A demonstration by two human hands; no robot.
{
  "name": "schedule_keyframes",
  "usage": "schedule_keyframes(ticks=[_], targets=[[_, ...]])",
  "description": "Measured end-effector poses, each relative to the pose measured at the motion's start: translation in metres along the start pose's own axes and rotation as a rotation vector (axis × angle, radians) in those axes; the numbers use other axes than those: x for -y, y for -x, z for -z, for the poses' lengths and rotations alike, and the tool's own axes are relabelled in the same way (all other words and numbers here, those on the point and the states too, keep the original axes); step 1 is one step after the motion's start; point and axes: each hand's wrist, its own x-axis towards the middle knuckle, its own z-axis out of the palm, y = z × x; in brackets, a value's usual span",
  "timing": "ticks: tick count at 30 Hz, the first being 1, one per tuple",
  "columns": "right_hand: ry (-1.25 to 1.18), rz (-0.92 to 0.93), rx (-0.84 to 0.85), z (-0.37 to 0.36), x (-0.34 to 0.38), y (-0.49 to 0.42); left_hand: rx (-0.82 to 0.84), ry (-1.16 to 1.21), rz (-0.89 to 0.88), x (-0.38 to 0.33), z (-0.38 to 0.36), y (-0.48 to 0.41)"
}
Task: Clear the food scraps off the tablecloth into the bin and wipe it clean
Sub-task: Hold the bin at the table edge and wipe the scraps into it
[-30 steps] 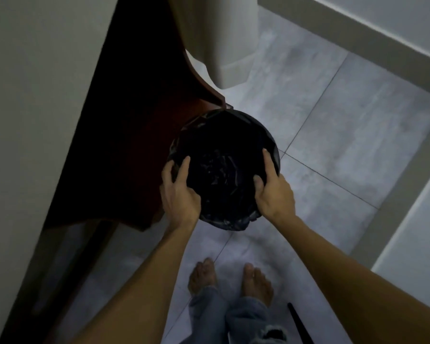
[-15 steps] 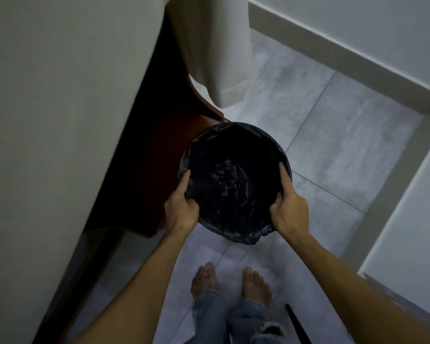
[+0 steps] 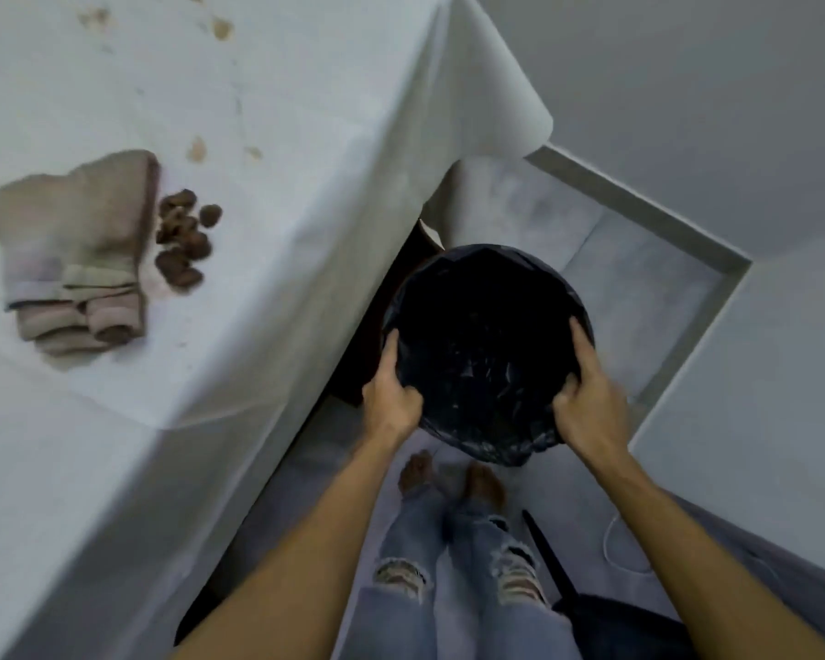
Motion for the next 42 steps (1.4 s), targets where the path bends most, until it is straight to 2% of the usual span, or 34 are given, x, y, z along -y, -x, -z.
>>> schedule_keyframes(ticks=[7,13,24,29,32,36,42], targets=[[-0.025,-0.044,0.052,0.066,0.070,0.066,0.018,0.099,-0.017,-0.031,0.063,0.078],[0.082,-0.074,0.261,0.094,0.113,0.091,-0.008,0.142,-0.007,-0.030,0.099,0.112],[0.213,-0.050,0.251,0.095,0.179,0.077,0.072,0.274,0.064,-0.027,0.136,0.116],[0.194,-0.009,0.213,0.092,0.197,0.077,0.096,0.301,0.065,-0.025,0.147,0.111],[0.193,0.008,0.205,0.097,0.195,0.093,0.055,0.325,0.094,-0.029,0.144,0.114],[0.080,-0.087,0.285,0.096,0.192,0.115,-0.004,0.344,0.158,-0.032,0.145,0.119],[0.170,-0.118,0.276,0.078,0.196,0.098,0.040,0.246,0.135,-0.034,0.159,0.124]])
